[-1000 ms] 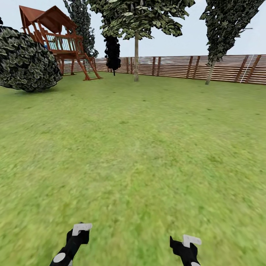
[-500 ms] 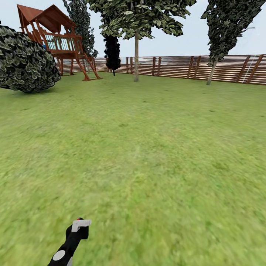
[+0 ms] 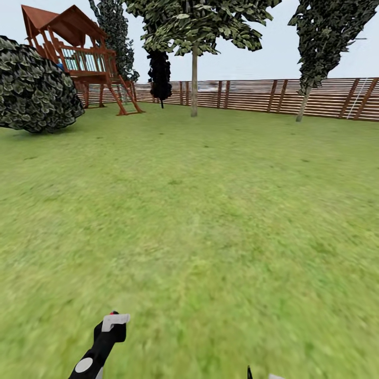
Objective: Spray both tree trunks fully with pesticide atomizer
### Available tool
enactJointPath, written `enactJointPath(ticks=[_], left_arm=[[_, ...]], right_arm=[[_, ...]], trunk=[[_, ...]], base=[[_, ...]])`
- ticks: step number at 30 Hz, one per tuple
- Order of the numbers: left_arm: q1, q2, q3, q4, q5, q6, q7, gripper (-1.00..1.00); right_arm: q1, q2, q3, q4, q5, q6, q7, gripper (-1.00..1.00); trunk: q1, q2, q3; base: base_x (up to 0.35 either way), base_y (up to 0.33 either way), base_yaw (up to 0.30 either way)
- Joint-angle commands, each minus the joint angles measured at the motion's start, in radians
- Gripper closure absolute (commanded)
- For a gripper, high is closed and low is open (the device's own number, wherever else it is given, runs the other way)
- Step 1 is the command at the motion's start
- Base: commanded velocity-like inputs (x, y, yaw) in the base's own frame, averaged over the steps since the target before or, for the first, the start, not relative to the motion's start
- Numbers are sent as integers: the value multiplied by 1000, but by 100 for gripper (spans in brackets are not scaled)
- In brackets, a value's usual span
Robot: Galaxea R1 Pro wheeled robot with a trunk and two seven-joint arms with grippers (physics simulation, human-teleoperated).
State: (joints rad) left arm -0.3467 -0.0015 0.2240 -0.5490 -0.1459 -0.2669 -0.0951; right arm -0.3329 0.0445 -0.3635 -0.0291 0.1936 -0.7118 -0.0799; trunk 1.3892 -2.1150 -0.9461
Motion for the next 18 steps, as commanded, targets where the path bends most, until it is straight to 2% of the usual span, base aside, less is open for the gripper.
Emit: enactJointPath(ticks=[1, 18], left_arm=[[0, 0, 0, 0, 0, 0, 0, 100], [2, 0, 2, -2, 2, 0, 0, 100]], right_arm=[[0, 0, 0, 0, 0, 0, 0, -100], [0, 0, 0, 0, 0, 0, 0, -100]], trunk=[[0, 0, 0], [0, 0, 0]], base=[[341, -110, 0], [341, -17, 0]])
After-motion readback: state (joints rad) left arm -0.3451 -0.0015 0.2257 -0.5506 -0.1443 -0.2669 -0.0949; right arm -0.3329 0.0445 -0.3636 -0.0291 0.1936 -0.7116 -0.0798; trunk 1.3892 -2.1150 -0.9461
